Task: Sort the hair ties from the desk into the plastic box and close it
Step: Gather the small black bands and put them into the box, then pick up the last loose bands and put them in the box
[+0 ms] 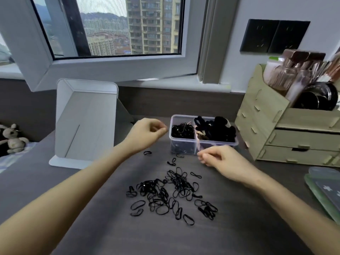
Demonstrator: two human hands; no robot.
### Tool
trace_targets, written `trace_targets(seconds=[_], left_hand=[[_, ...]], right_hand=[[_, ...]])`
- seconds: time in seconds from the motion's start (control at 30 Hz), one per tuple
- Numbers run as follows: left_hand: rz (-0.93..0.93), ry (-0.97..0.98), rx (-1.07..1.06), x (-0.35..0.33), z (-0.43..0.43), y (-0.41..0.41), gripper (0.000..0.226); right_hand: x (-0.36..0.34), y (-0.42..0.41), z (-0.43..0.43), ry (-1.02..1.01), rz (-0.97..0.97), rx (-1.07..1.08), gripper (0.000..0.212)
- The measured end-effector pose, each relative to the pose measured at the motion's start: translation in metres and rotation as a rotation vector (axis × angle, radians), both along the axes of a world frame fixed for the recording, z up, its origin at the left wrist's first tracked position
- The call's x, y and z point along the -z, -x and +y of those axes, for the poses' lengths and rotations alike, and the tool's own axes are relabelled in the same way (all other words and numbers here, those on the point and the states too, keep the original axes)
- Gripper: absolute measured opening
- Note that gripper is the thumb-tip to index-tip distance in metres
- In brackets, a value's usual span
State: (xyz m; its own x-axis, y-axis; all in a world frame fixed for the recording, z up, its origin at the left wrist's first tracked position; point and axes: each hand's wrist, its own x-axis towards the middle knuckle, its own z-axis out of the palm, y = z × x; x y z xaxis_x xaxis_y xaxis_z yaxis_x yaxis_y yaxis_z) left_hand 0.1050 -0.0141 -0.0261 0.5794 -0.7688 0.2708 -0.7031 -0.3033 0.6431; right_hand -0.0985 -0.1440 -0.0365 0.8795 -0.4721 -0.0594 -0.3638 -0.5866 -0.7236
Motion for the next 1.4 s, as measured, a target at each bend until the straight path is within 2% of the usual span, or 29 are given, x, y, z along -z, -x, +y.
trace_targets(seconds=[0.07, 0.13, 0.2, 0.3, 0.4, 0.53, 0.67, 0.83, 0.93, 1.0, 1.07, 1.17, 1.27, 1.33, 1.4], left_hand=[[-0.098, -0.173, -0.005, 0.030, 0.026, 0.002, 0.030], [-0.084, -0.333, -0.001, 0.056, 0.038, 0.003, 0.039], [-0.067, -0.380, 0.036, 0.071, 0.036, 0.008, 0.043], [-0.051, -0.338, 0.082, 0.071, 0.027, 0.022, 0.044], [0.072, -0.307, 0.150, 0.070, 0.026, 0.035, 0.043], [0.177, -0.239, 0.234, 0.077, 0.042, 0.043, 0.041], [0.368, -0.117, 0.335, 0.070, 0.065, 0.054, 0.029], [0.468, 0.052, 0.261, 0.063, 0.084, 0.052, 0.031], [0.332, 0.120, 0.125, 0.065, 0.092, 0.053, 0.033], [0.180, 0.036, 0.023, 0.070, 0.093, 0.055, 0.041], [0.074, -0.113, -0.006, 0.076, 0.085, 0.060, 0.052], [0.063, -0.187, 0.014, 0.081, 0.056, 0.071, 0.046], [0.205, -0.099, -0.009, 0.082, 0.026, 0.081, 0.047], [0.495, 0.068, -0.005, 0.077, 0.018, 0.083, 0.049], [0.711, 0.224, 0.014, 0.071, 0.022, 0.079, 0.049]], right_hand=[[0.025, 0.009, 0.009, 0.101, 0.038, -0.026, 0.033], [0.043, 0.004, 0.014, 0.169, 0.026, -0.035, 0.040], [0.053, -0.011, 0.020, 0.217, 0.006, -0.045, 0.044], [0.061, -0.038, 0.029, 0.294, 0.009, -0.076, 0.046], [0.065, -0.050, 0.035, 0.321, -0.016, -0.081, 0.044], [0.063, -0.033, 0.044, 0.231, -0.085, -0.102, 0.039], [0.058, -0.001, 0.051, 0.113, -0.145, -0.184, 0.033], [0.049, 0.003, 0.038, -0.013, -0.299, -0.005, 0.026], [0.059, 0.005, 0.033, 0.029, -0.267, 0.096, 0.028], [0.067, 0.007, 0.037, 0.010, -0.239, 0.118, 0.034], [0.071, 0.003, 0.048, -0.100, -0.270, 0.137, 0.036], [0.073, -0.017, 0.075, -0.193, -0.393, 0.181, 0.030], [0.069, -0.037, 0.099, -0.492, -0.595, 0.272, 0.022], [0.062, -0.039, 0.099, -0.704, -0.692, 0.330, 0.024], [0.054, -0.026, 0.084, -0.691, -0.674, 0.322, 0.023]])
